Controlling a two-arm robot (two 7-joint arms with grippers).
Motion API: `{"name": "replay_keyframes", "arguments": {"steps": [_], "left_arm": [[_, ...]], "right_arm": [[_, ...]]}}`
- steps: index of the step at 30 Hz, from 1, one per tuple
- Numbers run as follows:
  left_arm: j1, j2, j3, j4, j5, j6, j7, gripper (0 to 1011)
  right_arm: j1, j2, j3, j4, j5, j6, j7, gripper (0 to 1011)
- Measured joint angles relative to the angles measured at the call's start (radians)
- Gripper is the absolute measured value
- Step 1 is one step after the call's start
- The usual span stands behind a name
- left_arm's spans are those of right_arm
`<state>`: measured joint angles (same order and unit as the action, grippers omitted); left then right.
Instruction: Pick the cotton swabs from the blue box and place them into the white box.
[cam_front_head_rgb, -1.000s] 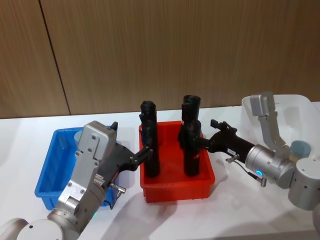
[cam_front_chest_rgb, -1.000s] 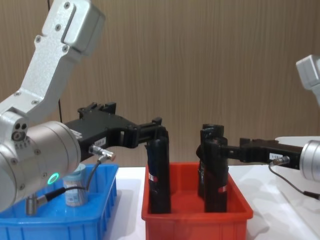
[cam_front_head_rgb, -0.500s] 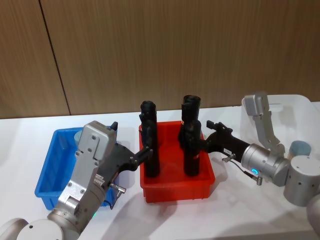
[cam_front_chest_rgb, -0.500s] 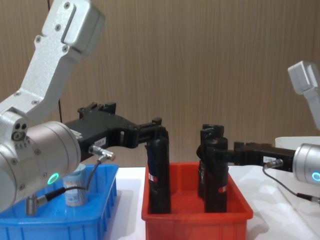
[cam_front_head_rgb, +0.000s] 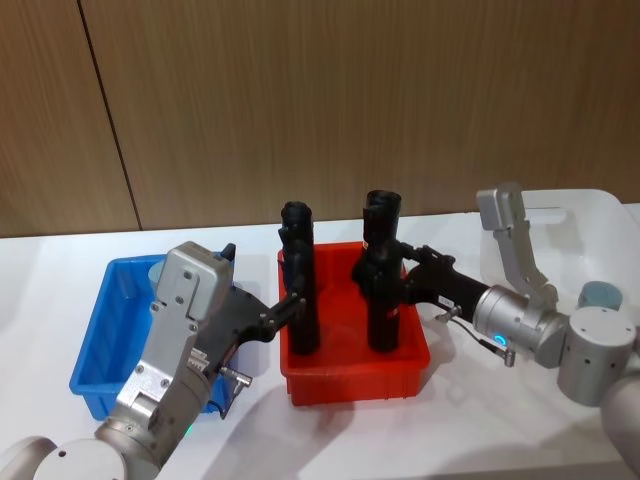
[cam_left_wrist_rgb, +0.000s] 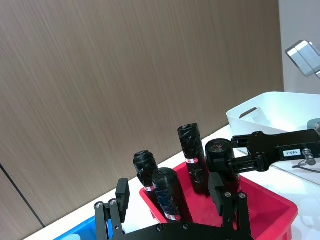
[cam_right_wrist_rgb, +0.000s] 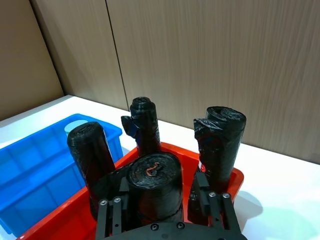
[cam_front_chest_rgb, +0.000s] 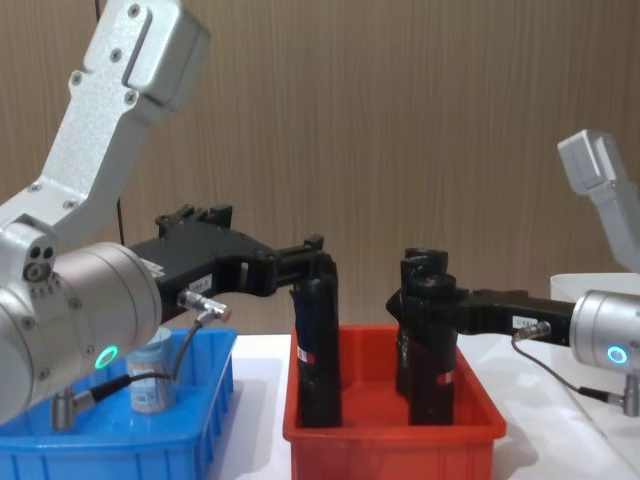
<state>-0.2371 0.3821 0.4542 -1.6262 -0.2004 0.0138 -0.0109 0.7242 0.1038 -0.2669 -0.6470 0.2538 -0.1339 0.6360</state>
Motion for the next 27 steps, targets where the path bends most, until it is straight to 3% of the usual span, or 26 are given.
{"name": "replay_keyframes", "arguments": {"steps": [2, 9, 17, 27], "left_arm": [[0.000, 0.000, 0.000, 0.000, 0.000, 0.000, 0.000, 1000], [0.000, 0.000, 0.000, 0.000, 0.000, 0.000, 0.000, 1000], [0.000, 0.000, 0.000, 0.000, 0.000, 0.000, 0.000, 1000], [0.000, 0.000, 0.000, 0.000, 0.000, 0.000, 0.000, 1000]], "right_arm": [[0.005, -0.002, -0.002, 0.010, 0.000, -0.005, 0.001, 732], [0.026, -0.010, -0.008, 0.047, -0.004, -0.025, 0.008, 550], [0.032, -0.013, -0.012, 0.050, -0.005, -0.034, 0.010, 508], [-0.027, 0.010, -0.009, -0.103, 0.001, -0.004, -0.006, 503]]}}
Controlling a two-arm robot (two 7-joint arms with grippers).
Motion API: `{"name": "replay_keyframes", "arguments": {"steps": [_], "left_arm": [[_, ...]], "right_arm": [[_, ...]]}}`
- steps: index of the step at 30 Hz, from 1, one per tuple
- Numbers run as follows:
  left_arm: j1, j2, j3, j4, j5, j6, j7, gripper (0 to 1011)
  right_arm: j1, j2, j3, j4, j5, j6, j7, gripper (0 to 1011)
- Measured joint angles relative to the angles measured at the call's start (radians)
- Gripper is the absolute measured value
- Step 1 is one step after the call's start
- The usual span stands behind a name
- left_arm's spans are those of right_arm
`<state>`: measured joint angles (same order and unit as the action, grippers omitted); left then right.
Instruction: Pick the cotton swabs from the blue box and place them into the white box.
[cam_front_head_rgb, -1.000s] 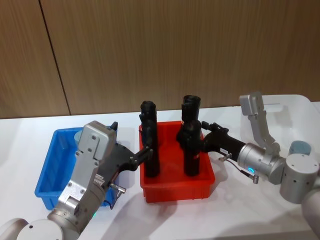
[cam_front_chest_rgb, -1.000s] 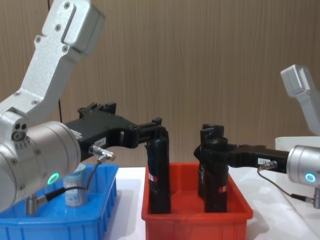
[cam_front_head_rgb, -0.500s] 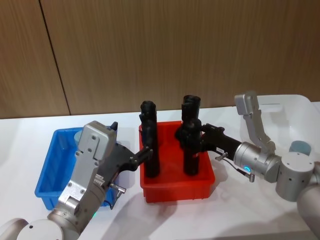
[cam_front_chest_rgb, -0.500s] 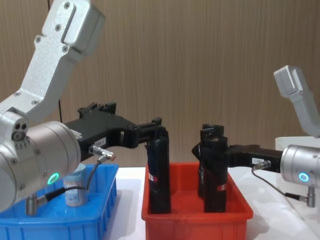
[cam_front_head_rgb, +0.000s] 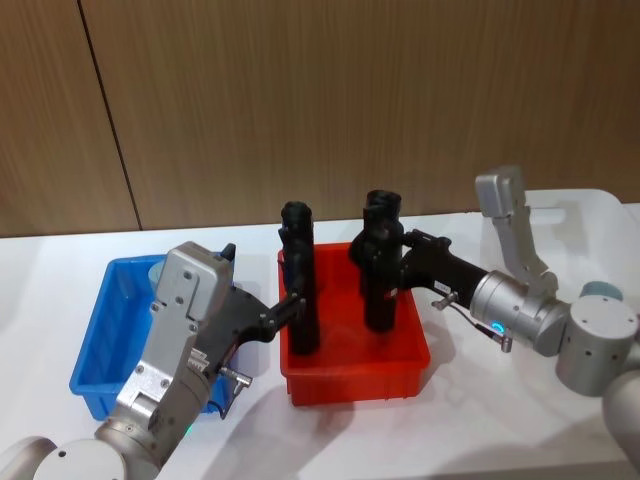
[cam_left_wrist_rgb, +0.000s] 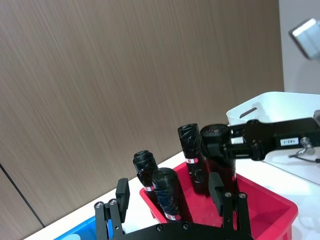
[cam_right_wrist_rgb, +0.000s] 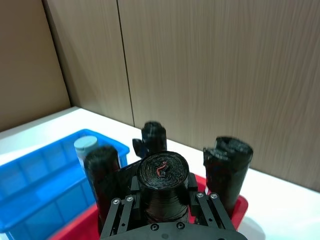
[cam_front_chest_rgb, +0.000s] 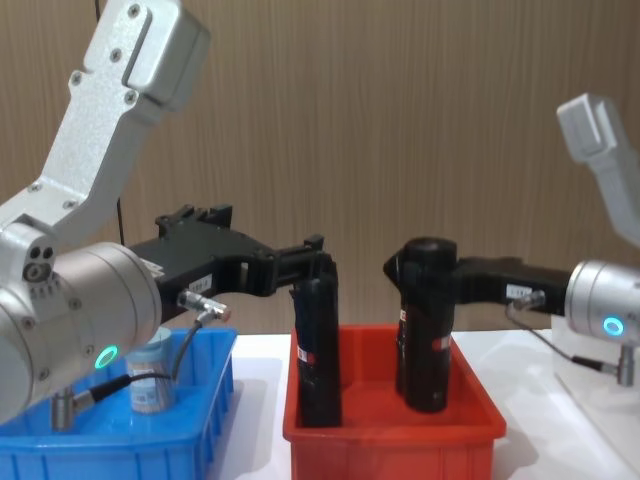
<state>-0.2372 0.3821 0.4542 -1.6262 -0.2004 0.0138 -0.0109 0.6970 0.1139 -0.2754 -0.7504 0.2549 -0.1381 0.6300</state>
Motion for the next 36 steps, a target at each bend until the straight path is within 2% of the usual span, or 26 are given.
{"name": "replay_keyframes", "arguments": {"steps": [6, 7, 9, 17, 18, 19, 28, 36], "left_arm": [[0.000, 0.000, 0.000, 0.000, 0.000, 0.000, 0.000, 1000], [0.000, 0.000, 0.000, 0.000, 0.000, 0.000, 0.000, 1000], [0.000, 0.000, 0.000, 0.000, 0.000, 0.000, 0.000, 1000], [0.000, 0.000, 0.000, 0.000, 0.000, 0.000, 0.000, 1000], [0.000, 0.000, 0.000, 0.000, 0.000, 0.000, 0.000, 1000], [0.000, 0.000, 0.000, 0.000, 0.000, 0.000, 0.000, 1000], [0.000, 0.000, 0.000, 0.000, 0.000, 0.000, 0.000, 1000], [0.000, 0.000, 0.000, 0.000, 0.000, 0.000, 0.000, 1000]], "right_arm": [[-0.055, 0.025, 0.010, -0.145, 0.007, 0.028, -0.025, 503], [-0.055, 0.025, 0.010, -0.145, 0.007, 0.028, -0.025, 503], [-0.083, 0.040, 0.017, -0.221, 0.008, 0.043, -0.043, 503], [-0.154, 0.083, 0.041, -0.405, 0.008, 0.081, -0.112, 503], [-0.154, 0.083, 0.041, -0.405, 0.008, 0.081, -0.112, 503], [-0.168, 0.093, 0.047, -0.438, 0.007, 0.088, -0.130, 503], [-0.235, 0.144, 0.084, -0.593, -0.008, 0.121, -0.235, 503], [-0.285, 0.187, 0.118, -0.688, -0.019, 0.147, -0.318, 503]]}}
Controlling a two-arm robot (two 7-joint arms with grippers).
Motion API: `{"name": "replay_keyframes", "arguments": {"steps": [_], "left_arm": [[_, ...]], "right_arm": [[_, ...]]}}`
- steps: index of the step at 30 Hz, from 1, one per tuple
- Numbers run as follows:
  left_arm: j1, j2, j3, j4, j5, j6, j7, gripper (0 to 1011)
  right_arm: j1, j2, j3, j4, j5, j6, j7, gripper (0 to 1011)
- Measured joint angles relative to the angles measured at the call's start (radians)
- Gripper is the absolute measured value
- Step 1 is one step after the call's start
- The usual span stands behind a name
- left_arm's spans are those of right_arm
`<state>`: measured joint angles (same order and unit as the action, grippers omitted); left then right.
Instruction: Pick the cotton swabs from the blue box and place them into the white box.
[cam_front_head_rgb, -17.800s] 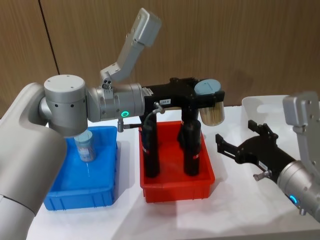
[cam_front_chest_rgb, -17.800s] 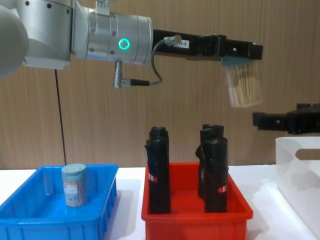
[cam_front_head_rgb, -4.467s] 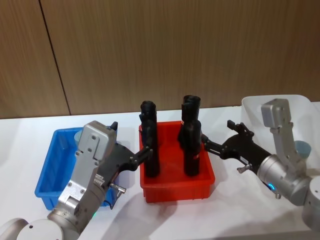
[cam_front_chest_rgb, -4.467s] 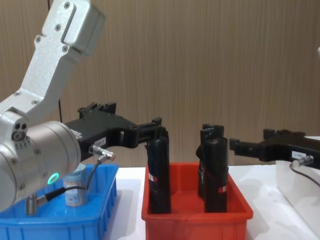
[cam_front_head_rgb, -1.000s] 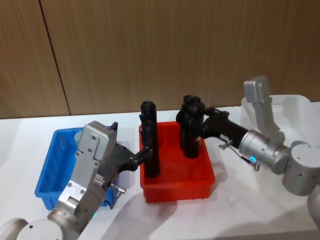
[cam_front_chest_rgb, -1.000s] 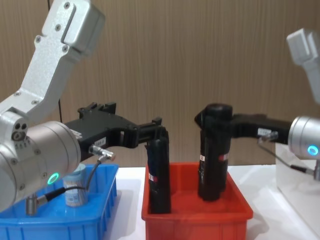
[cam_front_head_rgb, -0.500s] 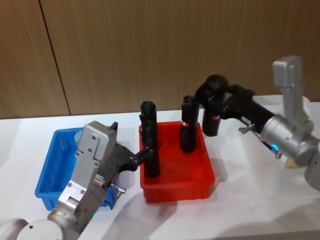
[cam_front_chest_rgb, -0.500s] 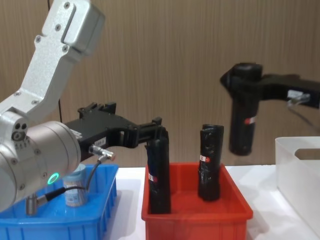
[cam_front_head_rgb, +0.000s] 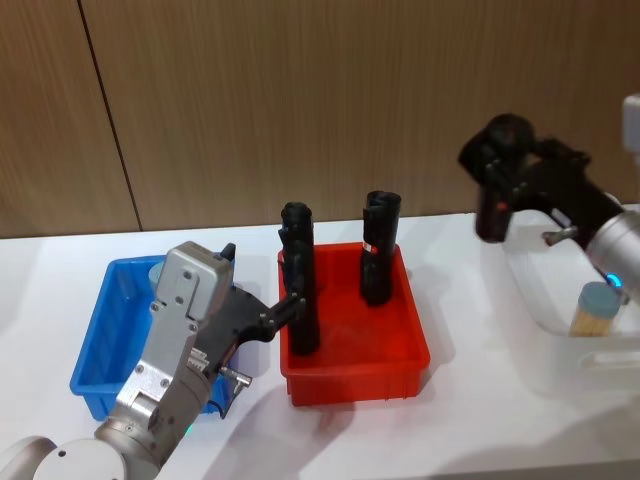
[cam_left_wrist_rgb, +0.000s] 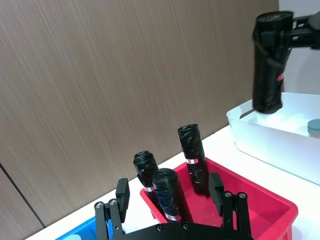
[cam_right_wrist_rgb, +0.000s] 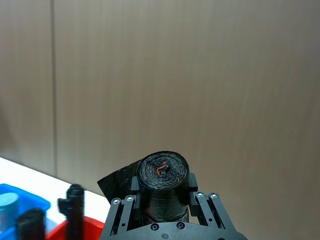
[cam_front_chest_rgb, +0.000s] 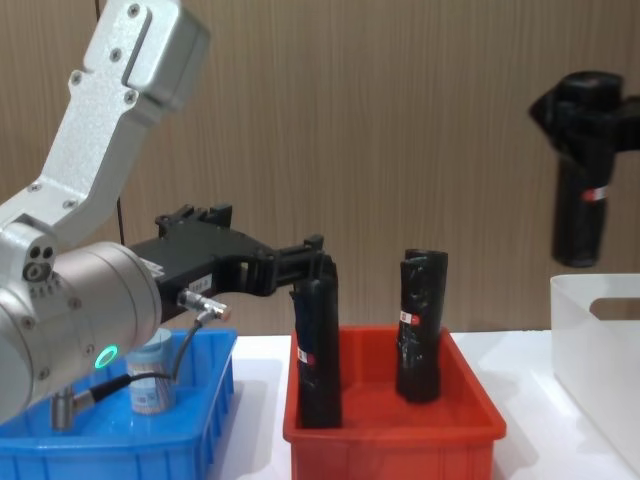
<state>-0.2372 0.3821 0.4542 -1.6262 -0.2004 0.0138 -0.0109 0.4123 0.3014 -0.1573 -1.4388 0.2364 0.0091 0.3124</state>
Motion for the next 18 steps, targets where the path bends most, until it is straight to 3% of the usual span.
{"name": "replay_keyframes", "arguments": {"steps": [7, 18], "left_arm": [[0.000, 0.000, 0.000, 0.000, 0.000, 0.000, 0.000, 1000], [0.000, 0.000, 0.000, 0.000, 0.000, 0.000, 0.000, 1000]], "right_arm": [[-0.036, 0.037, 0.032, -0.053, -0.006, 0.029, -0.064, 503], [-0.059, 0.067, 0.062, -0.055, -0.006, 0.073, -0.111, 503]]}}
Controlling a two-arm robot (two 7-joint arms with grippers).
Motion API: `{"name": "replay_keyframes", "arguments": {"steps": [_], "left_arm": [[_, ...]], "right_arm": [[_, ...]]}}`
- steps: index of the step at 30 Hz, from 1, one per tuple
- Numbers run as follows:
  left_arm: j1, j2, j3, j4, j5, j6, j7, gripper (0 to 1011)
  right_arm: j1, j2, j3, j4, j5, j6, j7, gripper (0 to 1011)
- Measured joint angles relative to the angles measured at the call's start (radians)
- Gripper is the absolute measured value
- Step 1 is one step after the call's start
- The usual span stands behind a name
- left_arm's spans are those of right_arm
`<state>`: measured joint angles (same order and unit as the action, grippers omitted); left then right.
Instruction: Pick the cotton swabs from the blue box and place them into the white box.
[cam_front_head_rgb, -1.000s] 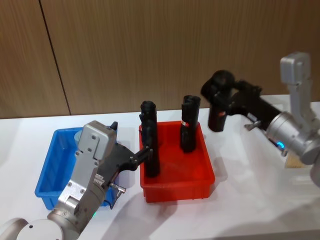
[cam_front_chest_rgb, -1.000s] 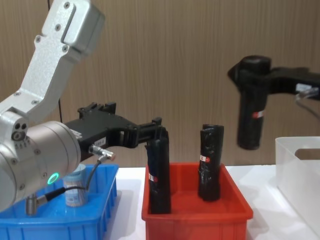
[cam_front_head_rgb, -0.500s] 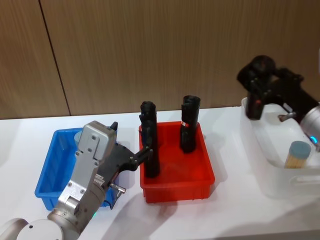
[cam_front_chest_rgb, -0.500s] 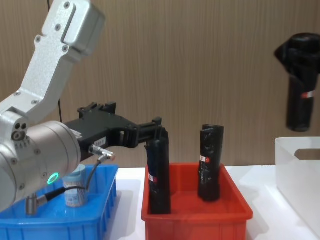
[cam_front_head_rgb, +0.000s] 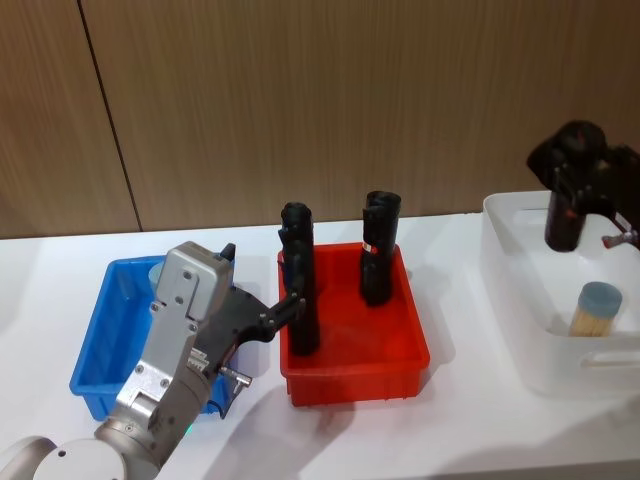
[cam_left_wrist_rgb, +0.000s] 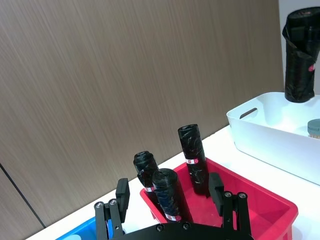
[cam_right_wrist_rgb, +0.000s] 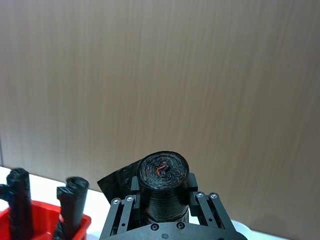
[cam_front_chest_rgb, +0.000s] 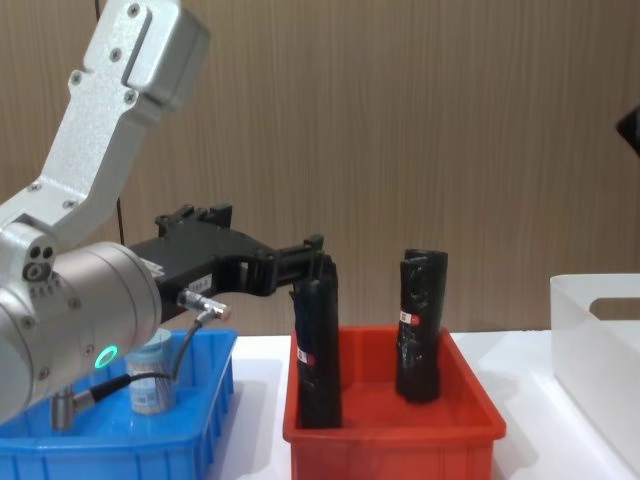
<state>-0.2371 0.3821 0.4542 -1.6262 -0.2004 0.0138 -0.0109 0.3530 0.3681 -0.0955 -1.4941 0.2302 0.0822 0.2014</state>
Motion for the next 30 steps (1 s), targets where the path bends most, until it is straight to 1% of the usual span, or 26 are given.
{"name": "replay_keyframes", "arguments": {"steps": [2, 4, 7, 9, 13, 15, 17, 18, 20, 22, 30], "left_arm": [[0.000, 0.000, 0.000, 0.000, 0.000, 0.000, 0.000, 1000], [0.000, 0.000, 0.000, 0.000, 0.000, 0.000, 0.000, 1000], [0.000, 0.000, 0.000, 0.000, 0.000, 0.000, 0.000, 1000], [0.000, 0.000, 0.000, 0.000, 0.000, 0.000, 0.000, 1000], [0.000, 0.000, 0.000, 0.000, 0.000, 0.000, 0.000, 1000], [0.000, 0.000, 0.000, 0.000, 0.000, 0.000, 0.000, 1000], [0.000, 0.000, 0.000, 0.000, 0.000, 0.000, 0.000, 1000], [0.000, 0.000, 0.000, 0.000, 0.000, 0.000, 0.000, 1000], [0.000, 0.000, 0.000, 0.000, 0.000, 0.000, 0.000, 1000], [0.000, 0.000, 0.000, 0.000, 0.000, 0.000, 0.000, 1000], [0.000, 0.000, 0.000, 0.000, 0.000, 0.000, 0.000, 1000]], "right_arm": [[-0.001, 0.004, 0.005, 0.009, 0.002, 0.005, -0.004, 503], [-0.002, 0.006, 0.007, 0.016, 0.005, 0.008, -0.004, 531], [-0.003, 0.010, 0.011, 0.029, 0.010, 0.011, -0.004, 621], [-0.004, 0.011, 0.013, 0.034, 0.014, 0.012, -0.004, 649], [-0.005, 0.016, 0.018, 0.045, 0.020, 0.012, 0.003, 808], [-0.006, 0.017, 0.020, 0.048, 0.024, 0.012, 0.005, 847], [-0.007, 0.019, 0.022, 0.051, 0.026, 0.011, 0.008, 930], [-0.008, 0.019, 0.023, 0.051, 0.026, 0.011, 0.009, 930], [-0.009, 0.021, 0.024, 0.052, 0.030, 0.009, 0.011, 989], [-0.010, 0.022, 0.026, 0.053, 0.032, 0.008, 0.012, 1002], [-0.013, 0.024, 0.029, 0.054, 0.035, 0.002, 0.016, 1002]]}}
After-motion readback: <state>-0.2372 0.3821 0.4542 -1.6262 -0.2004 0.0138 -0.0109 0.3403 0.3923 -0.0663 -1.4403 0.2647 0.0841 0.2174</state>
